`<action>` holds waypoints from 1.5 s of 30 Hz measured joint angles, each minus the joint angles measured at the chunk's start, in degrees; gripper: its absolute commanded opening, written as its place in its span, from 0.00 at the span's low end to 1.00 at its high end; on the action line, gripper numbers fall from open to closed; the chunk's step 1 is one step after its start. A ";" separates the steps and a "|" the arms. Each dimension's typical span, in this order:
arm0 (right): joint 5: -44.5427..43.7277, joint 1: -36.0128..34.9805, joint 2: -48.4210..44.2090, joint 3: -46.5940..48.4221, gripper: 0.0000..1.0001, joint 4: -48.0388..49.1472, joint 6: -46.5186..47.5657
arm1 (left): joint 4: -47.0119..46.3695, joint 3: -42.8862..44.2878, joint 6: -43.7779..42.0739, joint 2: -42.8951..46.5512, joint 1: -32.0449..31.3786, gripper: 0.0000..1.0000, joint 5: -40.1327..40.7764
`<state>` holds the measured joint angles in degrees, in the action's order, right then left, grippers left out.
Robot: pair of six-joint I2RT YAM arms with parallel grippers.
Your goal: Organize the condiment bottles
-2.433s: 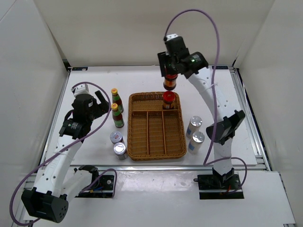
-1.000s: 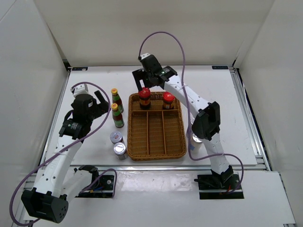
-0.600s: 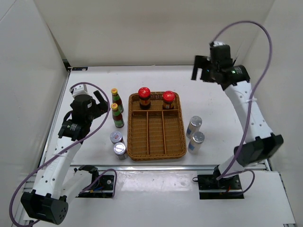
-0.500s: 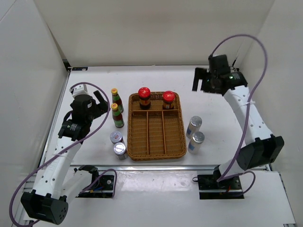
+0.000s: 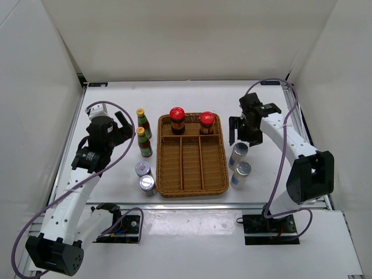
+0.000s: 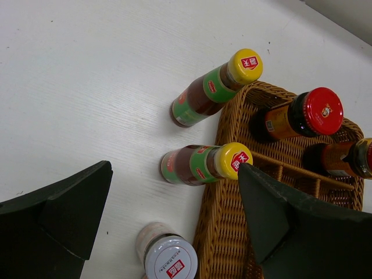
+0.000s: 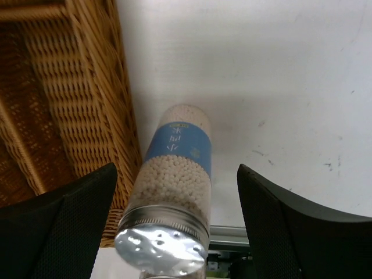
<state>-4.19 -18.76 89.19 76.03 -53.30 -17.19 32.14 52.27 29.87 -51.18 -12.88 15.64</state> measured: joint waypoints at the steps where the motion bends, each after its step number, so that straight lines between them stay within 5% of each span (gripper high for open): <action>1: 0.37 -0.02 0.00 -1.05 0.86 0.13 -0.04 | 0.00 0.00 0.02 0.00 0.00 1.00 0.00; 8: 0.96 -1.64 0.00 -5.64 0.76 0.63 -0.48 | 0.00 0.00 0.00 0.00 0.00 1.00 0.00; 12: 0.39 -2.32 0.00 -5.64 0.49 0.94 -0.66 | 0.00 0.00 0.00 0.00 0.00 1.00 0.00; 16: -0.70 -2.51 -0.11 -5.64 0.32 0.79 -0.90 | 0.00 0.00 0.00 0.00 0.00 1.00 0.00; 33: -14.93 -17.73 -6.40 15.32 0.23 -5.29 -1.95 | 0.00 0.00 0.00 0.02 0.00 1.00 0.00; 45: -11.17 -23.37 7.91 16.96 0.23 -5.66 -1.84 | 0.00 0.00 0.00 0.02 0.00 1.00 0.00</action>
<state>-15.35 -42.13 97.10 92.99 -58.96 -19.03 32.14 52.27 29.87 -51.16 -12.88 15.64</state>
